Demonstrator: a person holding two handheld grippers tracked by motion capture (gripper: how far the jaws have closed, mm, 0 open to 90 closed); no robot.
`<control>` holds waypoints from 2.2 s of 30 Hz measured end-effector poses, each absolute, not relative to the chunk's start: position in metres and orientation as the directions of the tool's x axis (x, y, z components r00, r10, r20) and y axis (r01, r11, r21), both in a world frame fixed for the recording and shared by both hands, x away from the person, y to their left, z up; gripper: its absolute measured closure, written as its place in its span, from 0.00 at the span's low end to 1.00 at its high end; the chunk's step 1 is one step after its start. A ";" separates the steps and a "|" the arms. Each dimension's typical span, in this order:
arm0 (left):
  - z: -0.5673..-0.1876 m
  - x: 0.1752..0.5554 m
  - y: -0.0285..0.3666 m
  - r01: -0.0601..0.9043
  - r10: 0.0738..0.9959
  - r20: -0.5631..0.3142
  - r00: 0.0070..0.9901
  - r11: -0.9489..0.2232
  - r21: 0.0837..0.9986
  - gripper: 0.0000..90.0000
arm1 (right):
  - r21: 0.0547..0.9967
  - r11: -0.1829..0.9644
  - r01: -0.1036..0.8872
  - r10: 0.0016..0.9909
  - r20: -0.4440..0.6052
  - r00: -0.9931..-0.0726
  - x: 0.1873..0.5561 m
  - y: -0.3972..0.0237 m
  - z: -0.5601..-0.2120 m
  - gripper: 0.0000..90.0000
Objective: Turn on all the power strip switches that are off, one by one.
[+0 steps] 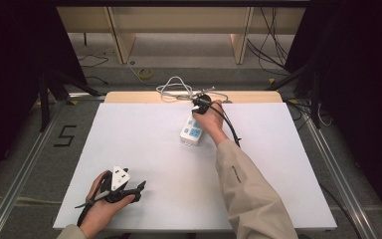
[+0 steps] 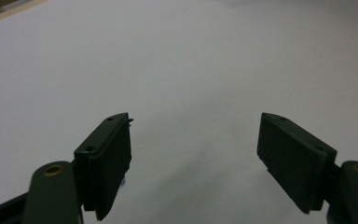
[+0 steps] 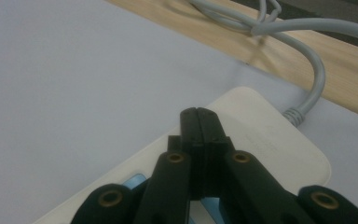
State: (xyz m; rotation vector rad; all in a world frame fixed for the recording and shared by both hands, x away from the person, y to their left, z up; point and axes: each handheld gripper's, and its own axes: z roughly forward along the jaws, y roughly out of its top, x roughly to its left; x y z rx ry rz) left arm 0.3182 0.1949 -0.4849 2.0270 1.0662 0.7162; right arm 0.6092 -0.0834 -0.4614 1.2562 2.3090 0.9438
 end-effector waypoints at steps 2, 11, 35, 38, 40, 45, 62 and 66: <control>-0.485 0.318 0.195 0.450 0.855 0.135 0.501 -0.391 0.803 0.29 | 0.694 0.387 0.607 0.838 0.009 -0.545 0.609 -0.083 -0.461 1.00; -0.485 0.317 0.196 0.451 0.858 0.136 0.495 -0.388 0.804 0.29 | 0.715 0.412 0.565 0.831 -0.041 -0.554 0.604 -0.084 -0.454 1.00; -0.485 0.316 0.195 0.451 0.857 0.143 0.496 -0.395 0.800 0.29 | 0.712 0.428 0.557 0.822 -0.051 -0.567 0.591 -0.087 -0.440 1.00; -0.485 0.316 0.195 0.451 0.859 0.141 0.493 -0.391 0.802 0.29 | 0.709 0.432 0.557 0.821 -0.053 -0.569 0.589 -0.088 -0.439 1.00; -0.485 0.316 0.195 0.453 0.858 0.142 0.494 -0.393 0.800 0.29 | 0.707 0.434 0.558 0.820 -0.054 -0.569 0.587 -0.089 -0.439 1.00; -0.485 0.316 0.195 0.452 0.856 0.147 0.496 -0.399 0.798 0.29 | 0.705 0.435 0.560 0.820 -0.055 -0.569 0.585 -0.092 -0.438 1.00; -0.485 0.316 0.194 0.451 0.855 0.149 0.497 -0.401 0.798 0.29 | 0.701 0.442 0.560 0.808 -0.039 -0.589 0.573 -0.090 -0.439 1.00; -0.485 0.316 0.194 0.452 0.854 0.148 0.499 -0.401 0.797 0.29 | 0.697 0.446 0.561 0.805 -0.037 -0.593 0.570 -0.088 -0.439 1.00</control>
